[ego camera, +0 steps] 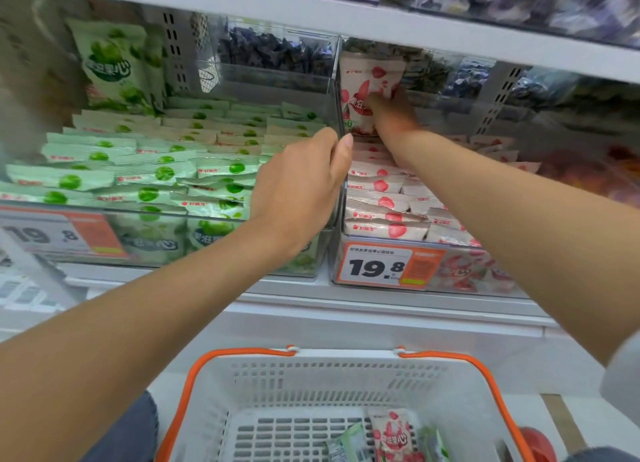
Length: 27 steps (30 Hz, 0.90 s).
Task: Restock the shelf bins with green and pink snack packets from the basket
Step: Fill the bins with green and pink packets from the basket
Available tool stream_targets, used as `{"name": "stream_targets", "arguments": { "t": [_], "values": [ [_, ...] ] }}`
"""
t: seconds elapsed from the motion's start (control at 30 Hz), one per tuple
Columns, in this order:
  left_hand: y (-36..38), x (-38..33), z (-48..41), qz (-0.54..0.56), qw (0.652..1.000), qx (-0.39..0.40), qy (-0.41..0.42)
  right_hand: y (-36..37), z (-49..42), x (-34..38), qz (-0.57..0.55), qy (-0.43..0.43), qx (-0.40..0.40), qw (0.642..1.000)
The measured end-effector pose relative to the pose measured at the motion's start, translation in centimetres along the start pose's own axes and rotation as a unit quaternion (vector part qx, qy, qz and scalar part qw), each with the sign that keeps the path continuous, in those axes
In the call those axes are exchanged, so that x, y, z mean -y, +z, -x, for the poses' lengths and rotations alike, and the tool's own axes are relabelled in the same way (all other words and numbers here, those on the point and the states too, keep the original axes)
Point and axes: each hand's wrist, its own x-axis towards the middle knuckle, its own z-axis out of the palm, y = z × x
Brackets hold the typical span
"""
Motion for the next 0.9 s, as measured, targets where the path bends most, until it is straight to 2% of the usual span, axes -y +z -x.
{"name": "stream_targets", "arguments": {
  "t": [0.27, 0.43, 0.5, 0.6, 0.7, 0.8, 0.87, 0.9],
  "values": [
    [0.1, 0.2, 0.0, 0.008, 1.000, -0.002, 0.003, 0.1, -0.6, -0.6, 0.015, 0.041, 0.004, 0.999],
    [0.2, 0.1, 0.0, 0.000, 1.000, -0.004, -0.008, -0.3, 0.6, 0.0, 0.088, 0.040, -0.031, 0.995],
    [0.0, -0.1, 0.0, 0.008, 1.000, -0.012, -0.020, -1.4, 2.0, 0.2, 0.115, 0.030, -0.015, 0.993],
    [-0.6, -1.4, 0.8, 0.024, 0.997, -0.043, -0.061, -3.9, 6.2, -0.3, 0.188, -0.011, 0.019, 0.982],
    [-1.4, -3.6, 3.3, 0.025, 0.996, -0.039, -0.079, -6.6, 11.6, -0.8, 0.262, -0.138, -0.027, 0.955],
    [-1.6, -5.9, 7.1, 0.040, 0.994, 0.027, -0.094, -8.4, 17.8, -1.4, 0.252, -0.217, -0.031, 0.943],
    [-0.8, -6.2, 10.0, 0.021, 0.978, 0.153, -0.139, -8.9, 22.0, -3.3, 0.250, -0.222, -0.019, 0.942],
    [0.0, -5.9, 11.5, -0.001, 0.957, 0.240, -0.166, -8.9, 23.7, -5.2, 0.267, -0.210, 0.011, 0.941]
  ]
}}
